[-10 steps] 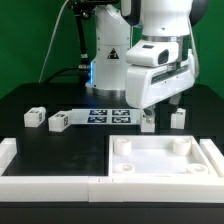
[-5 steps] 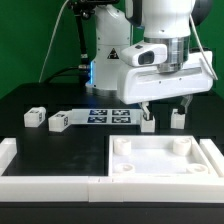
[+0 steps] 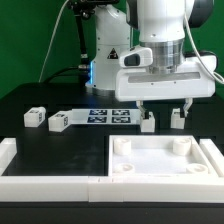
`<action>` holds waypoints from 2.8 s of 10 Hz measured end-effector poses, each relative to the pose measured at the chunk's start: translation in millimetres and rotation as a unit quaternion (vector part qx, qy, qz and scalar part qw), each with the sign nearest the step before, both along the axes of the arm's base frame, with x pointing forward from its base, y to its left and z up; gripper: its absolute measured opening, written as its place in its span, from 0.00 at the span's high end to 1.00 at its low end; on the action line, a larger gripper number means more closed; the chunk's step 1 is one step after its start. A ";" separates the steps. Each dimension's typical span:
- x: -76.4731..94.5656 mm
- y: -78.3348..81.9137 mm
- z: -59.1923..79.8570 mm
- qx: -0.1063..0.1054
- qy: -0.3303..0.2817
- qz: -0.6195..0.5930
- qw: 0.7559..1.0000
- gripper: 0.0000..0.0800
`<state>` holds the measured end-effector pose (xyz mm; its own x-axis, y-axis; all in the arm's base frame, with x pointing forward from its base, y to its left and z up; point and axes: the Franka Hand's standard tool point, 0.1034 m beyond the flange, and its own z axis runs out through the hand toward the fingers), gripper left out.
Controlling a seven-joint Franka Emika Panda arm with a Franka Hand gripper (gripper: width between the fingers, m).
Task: Assemble one leg
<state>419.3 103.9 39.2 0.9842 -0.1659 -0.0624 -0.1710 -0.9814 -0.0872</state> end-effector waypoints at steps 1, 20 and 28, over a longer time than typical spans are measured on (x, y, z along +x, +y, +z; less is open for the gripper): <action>-3.7 4.4 -0.3 0.000 0.002 0.000 1.000 0.19; -50.8 31.0 -13.8 0.025 0.425 0.015 0.905 0.19; -63.2 39.0 -28.4 0.020 0.434 0.022 0.900 0.19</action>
Offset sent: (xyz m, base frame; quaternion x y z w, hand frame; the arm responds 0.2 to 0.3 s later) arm -0.0136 0.0141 0.0104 0.0206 -0.0161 0.1173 0.9928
